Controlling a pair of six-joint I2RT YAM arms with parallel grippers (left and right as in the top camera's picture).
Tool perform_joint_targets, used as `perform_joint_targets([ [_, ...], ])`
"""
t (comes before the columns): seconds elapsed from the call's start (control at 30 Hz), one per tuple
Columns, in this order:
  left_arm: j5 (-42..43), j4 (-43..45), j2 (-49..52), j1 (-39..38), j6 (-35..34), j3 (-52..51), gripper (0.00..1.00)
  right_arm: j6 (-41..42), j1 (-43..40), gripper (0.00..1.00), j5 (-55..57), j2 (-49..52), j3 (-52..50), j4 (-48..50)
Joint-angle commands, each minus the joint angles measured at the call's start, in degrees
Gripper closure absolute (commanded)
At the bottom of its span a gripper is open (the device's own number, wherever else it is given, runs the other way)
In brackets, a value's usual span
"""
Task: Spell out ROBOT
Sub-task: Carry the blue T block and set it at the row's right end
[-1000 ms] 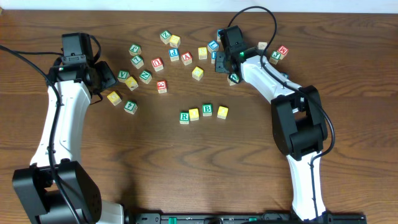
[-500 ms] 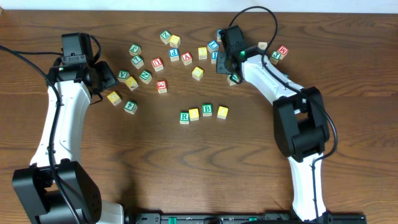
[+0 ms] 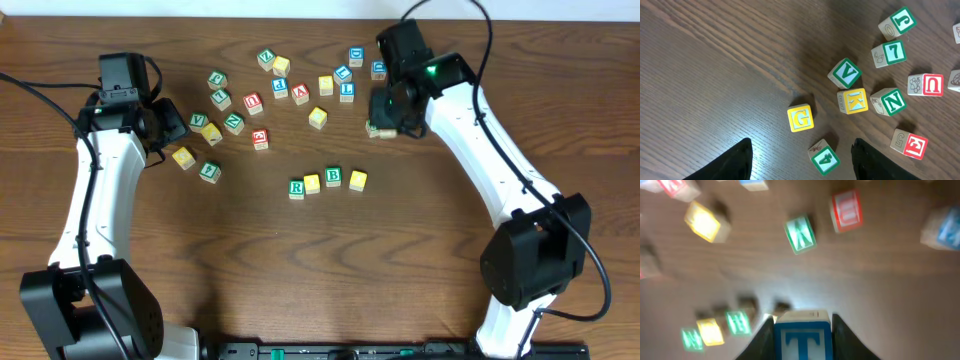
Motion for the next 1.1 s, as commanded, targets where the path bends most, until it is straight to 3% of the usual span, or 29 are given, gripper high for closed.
perform_joint_targets([
  [0.0,-0.1,0.1,0.5,-0.1,-0.3,-0.1,0.37,0.0,0.2,0.80,-0.7,1.1,-3.3,-3.0],
  [0.33,-0.1,0.1,0.5,-0.1,-0.3,-0.1,0.37,3.6,0.6,0.79,-2.2,1.1,-15.8,5.8],
  [0.57,0.2,-0.2,0.5,-0.5,-0.3,-0.1,0.37,5.4,1.7,0.72,-2.0,1.1,-22.3,13.9],
  [0.9,0.9,-2.8,0.5,-4.7,-0.3,-0.1,0.37,7.2,2.2,0.71,-2.2,1.1,-24.5,17.6],
  [1.07,1.2,-4.2,0.5,-5.9,-0.3,-0.1,0.38,7.2,2.7,0.61,-2.0,1.1,-25.1,18.4],
])
